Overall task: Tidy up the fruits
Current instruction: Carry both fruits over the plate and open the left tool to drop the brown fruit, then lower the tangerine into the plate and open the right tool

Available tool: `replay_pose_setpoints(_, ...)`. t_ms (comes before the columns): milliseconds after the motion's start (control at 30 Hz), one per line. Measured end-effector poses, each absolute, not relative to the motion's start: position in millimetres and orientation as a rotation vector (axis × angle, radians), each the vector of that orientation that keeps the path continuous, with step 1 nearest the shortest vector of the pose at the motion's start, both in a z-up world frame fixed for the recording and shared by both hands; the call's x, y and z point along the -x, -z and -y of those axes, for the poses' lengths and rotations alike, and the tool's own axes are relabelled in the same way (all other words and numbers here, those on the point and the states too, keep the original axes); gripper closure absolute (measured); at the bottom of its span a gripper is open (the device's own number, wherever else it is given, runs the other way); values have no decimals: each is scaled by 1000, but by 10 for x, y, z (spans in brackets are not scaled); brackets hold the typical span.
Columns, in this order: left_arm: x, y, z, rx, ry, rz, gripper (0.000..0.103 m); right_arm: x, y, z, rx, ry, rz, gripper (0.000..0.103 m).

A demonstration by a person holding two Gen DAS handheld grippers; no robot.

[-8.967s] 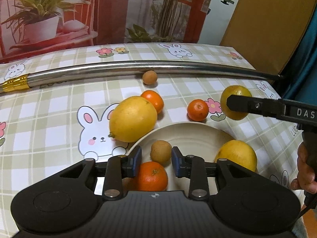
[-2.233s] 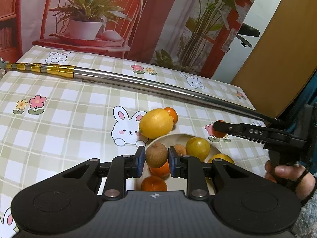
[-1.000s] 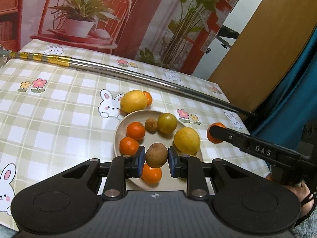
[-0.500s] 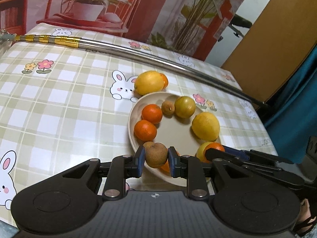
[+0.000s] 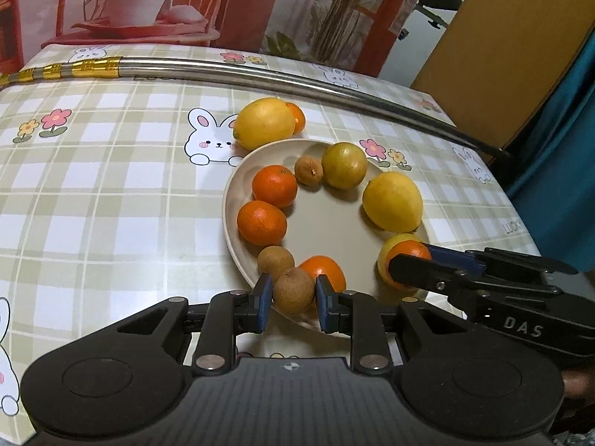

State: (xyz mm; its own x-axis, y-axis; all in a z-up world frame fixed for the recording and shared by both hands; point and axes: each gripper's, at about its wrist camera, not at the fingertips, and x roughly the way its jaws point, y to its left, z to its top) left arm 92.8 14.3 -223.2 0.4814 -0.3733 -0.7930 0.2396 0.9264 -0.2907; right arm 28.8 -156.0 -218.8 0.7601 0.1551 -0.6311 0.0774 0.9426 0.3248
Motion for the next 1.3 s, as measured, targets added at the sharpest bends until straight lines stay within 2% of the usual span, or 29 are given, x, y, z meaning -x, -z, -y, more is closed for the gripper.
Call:
replay_pose_setpoints(633, -968, 2203, -66, 99, 324, -933, 76, -283, 2158, 1517, -318, -42, -726, 77)
replay_pose_setpoints(1300, -758, 2052, -411, 170, 143, -867, 75, -338, 2321, 1352, -291, -44, -828, 77)
